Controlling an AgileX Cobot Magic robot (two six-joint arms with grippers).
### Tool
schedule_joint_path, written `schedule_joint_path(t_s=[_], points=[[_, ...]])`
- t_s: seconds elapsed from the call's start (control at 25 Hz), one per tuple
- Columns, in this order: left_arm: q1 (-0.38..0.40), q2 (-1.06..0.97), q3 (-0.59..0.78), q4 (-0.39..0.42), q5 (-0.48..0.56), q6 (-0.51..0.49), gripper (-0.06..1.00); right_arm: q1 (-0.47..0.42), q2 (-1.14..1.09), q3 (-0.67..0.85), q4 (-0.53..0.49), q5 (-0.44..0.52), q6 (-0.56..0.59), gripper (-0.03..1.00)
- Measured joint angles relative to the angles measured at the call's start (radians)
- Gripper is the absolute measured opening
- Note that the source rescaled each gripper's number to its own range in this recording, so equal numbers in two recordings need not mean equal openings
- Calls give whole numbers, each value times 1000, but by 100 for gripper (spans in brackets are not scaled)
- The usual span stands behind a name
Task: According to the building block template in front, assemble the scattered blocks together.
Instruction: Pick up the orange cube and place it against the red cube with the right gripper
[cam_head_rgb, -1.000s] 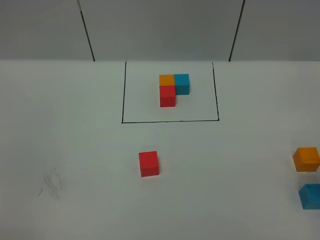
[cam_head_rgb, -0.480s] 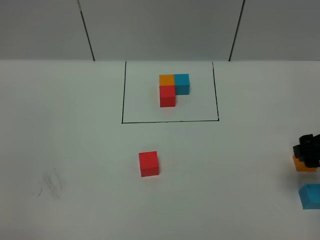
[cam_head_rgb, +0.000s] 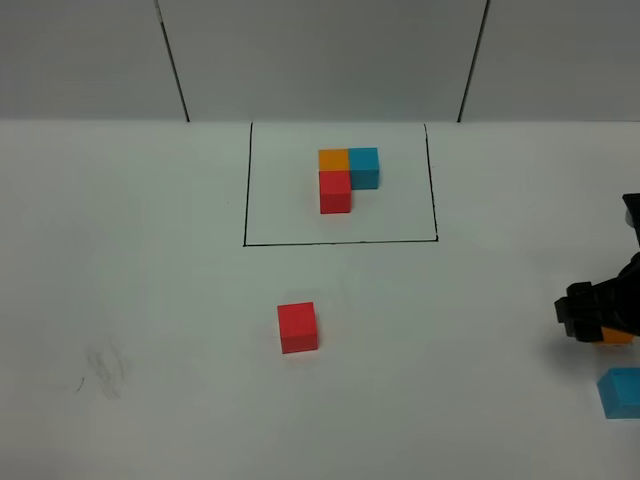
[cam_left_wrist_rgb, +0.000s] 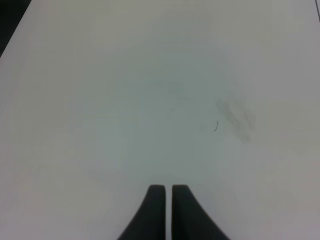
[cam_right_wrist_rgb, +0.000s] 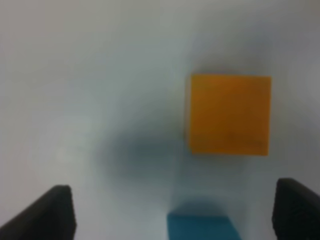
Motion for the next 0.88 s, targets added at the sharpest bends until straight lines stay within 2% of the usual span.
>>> schedule_joint_path(t_s=[0.36, 0.68, 0.88], points=[[0, 0, 0, 0, 0, 0, 0, 0, 106, 0, 1, -68, 1, 86], [0, 0, 0, 1, 0, 0, 0, 0, 140, -10, -48, -156, -1, 86], [0, 0, 1, 1, 0, 0, 0, 0, 143, -10, -70, -155, -1, 86]])
